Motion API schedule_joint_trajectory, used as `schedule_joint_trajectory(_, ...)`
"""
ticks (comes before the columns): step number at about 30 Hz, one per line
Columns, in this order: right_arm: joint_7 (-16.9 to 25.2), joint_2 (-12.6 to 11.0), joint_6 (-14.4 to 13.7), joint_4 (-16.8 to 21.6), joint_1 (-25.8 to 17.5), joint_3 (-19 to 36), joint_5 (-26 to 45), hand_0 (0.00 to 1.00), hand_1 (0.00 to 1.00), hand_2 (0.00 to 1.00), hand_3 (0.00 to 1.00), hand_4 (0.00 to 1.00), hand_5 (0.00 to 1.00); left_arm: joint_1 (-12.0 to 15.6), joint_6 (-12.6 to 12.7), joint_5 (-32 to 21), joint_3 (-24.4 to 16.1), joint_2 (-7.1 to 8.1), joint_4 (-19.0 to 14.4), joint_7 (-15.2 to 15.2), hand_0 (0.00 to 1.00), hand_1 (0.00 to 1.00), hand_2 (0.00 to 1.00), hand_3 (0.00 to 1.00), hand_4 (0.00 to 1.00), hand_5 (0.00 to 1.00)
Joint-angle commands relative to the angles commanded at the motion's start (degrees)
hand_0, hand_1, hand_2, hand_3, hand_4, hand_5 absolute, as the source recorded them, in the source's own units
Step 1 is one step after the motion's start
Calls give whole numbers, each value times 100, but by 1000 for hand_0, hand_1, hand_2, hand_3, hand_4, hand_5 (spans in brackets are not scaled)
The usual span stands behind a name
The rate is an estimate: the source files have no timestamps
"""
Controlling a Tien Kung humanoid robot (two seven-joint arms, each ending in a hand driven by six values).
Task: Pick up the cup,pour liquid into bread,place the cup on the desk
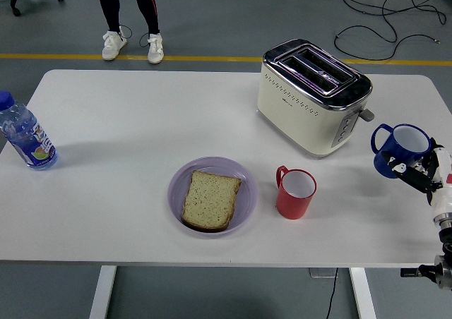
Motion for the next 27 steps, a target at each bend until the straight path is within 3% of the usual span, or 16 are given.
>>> schedule_joint_trajectory(27,443,432,-218,-797,-94,-298,-226,600,549,584,579,604,104,2,-20,39,14,0,0,9,657,690,708,591,308,869)
